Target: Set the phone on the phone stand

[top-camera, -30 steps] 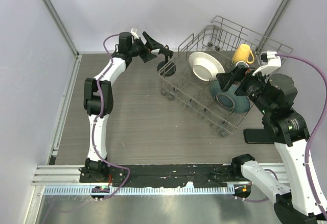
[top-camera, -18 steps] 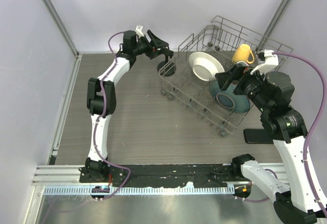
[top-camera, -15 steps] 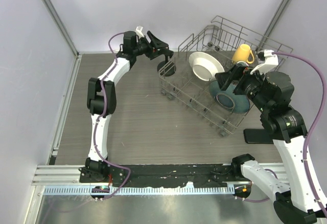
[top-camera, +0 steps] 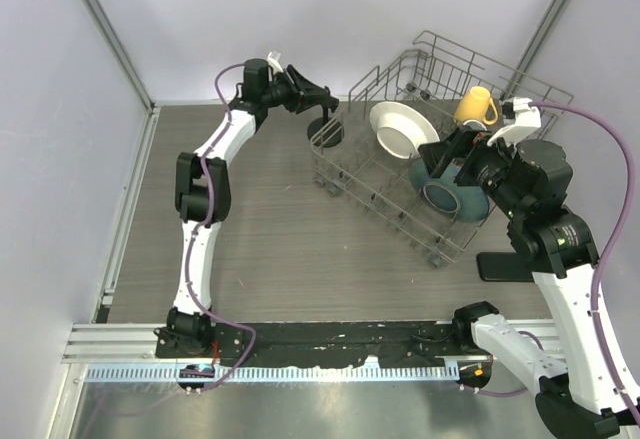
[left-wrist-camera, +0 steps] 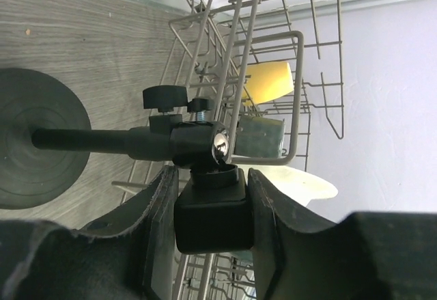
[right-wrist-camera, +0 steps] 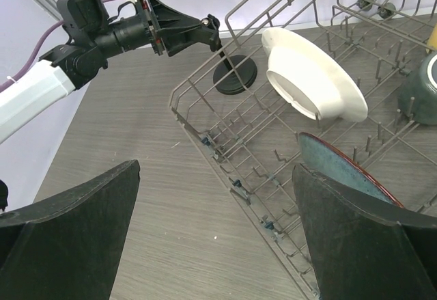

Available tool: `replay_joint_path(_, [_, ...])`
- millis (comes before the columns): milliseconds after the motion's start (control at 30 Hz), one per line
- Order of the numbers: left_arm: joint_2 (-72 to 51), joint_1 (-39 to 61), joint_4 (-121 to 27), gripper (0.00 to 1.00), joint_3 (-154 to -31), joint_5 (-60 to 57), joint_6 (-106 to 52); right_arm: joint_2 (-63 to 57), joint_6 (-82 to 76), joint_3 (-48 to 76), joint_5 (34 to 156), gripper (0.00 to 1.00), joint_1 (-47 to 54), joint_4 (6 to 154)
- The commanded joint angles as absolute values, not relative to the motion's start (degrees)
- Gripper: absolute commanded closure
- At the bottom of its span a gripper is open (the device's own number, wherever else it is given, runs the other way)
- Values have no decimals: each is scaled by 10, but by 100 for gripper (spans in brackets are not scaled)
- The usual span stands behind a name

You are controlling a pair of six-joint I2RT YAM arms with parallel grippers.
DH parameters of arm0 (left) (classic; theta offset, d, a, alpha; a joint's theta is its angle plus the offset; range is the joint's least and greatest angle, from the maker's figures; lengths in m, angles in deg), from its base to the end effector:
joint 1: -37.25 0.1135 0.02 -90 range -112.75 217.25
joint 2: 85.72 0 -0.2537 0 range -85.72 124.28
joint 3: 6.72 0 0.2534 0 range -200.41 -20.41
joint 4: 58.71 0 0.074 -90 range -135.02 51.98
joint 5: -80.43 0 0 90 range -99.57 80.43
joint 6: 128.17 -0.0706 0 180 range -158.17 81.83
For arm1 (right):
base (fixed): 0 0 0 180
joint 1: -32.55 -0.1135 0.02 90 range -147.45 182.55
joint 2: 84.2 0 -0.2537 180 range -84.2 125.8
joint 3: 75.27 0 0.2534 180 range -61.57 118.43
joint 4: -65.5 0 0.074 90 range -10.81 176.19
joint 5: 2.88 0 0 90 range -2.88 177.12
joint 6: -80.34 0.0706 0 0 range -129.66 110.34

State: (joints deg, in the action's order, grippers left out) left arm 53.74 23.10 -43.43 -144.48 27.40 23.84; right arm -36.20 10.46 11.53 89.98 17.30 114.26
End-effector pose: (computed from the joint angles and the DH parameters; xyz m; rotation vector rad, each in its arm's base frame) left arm 0.5625 -0.1856 0.2328 -0.3654 2.0661 -1.4658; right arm 0.1824 0.0534 0.4358 0.0381 1.7699 0.4936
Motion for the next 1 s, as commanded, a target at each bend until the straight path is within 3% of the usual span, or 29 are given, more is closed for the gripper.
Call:
replay_joint_path(0, [496, 252, -422, 99, -1452, 265, 213, -366, 113, 108, 927, 1, 175, 1107])
replay_joint_path(133, [373, 268, -397, 100, -1341, 220, 169, -373, 127, 77, 956, 1, 175, 1086])
replay_joint_path(367, [67, 306, -411, 100, -1002, 143, 188, -362, 203, -11, 1090, 1, 150, 987])
replay_joint_path(433, [-26, 307, -407, 100, -947, 138, 186, -348, 207, -22, 1078, 1, 121, 977])
replay_joint_path(700, [-327, 301, -473, 100, -632, 117, 232, -255, 194, -29, 916, 1, -173, 933])
replay_joint_path(833, [-477, 301, -469, 100, -551, 83, 230, -204, 237, -43, 918, 1, -219, 859])
replay_joint_path(967, [-553, 301, -502, 100, -469, 82, 268, -186, 308, -75, 924, 1, -222, 774])
